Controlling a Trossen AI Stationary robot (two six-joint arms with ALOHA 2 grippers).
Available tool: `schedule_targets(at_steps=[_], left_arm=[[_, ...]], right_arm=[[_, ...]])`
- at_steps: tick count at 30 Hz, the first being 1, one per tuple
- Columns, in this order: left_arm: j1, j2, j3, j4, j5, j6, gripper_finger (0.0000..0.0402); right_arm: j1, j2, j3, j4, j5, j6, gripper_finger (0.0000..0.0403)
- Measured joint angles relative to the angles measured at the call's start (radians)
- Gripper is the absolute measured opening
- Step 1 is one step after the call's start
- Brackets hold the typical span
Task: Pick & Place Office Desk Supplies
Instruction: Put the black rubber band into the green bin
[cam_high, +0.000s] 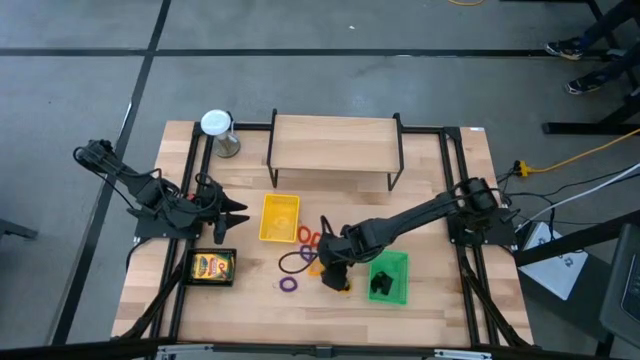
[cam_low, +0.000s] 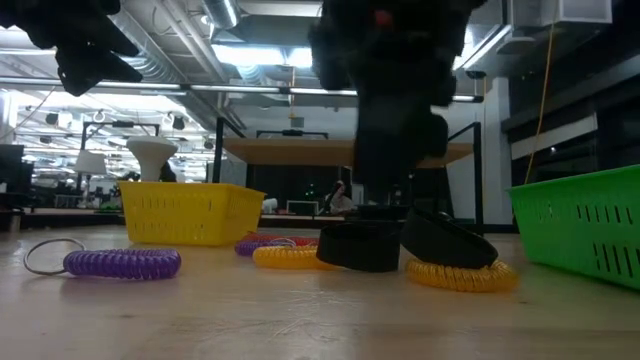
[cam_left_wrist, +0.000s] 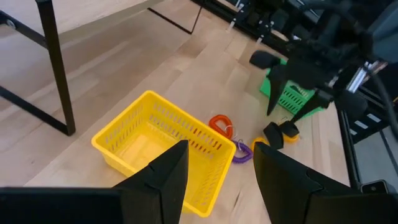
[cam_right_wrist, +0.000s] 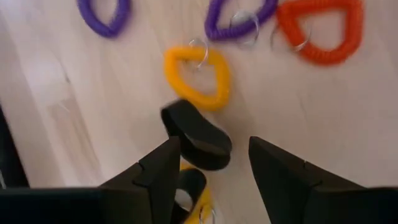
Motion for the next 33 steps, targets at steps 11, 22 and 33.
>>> schedule_targets(at_steps=[11, 22, 33], left_arm=[[0.0, 0.001, 0.0, -0.005, -0.003, -0.007, 0.0175], [0.0, 0.001, 0.0, -0.01, -0.003, -0.007, 0.0175], [0.0, 0.001, 0.0, -0.013, -0.001, -0.006, 0.0175]], right_arm=[[-0.006, 0.044, 0.001, 0.049, -0.027, -0.016, 0.0194], [-0.006, 0.113, 0.003, 0.066, -0.084, 0.002, 0.0193], [-0.015, 0.119, 0.014, 0.064, -0.03, 0.103, 0.0014]])
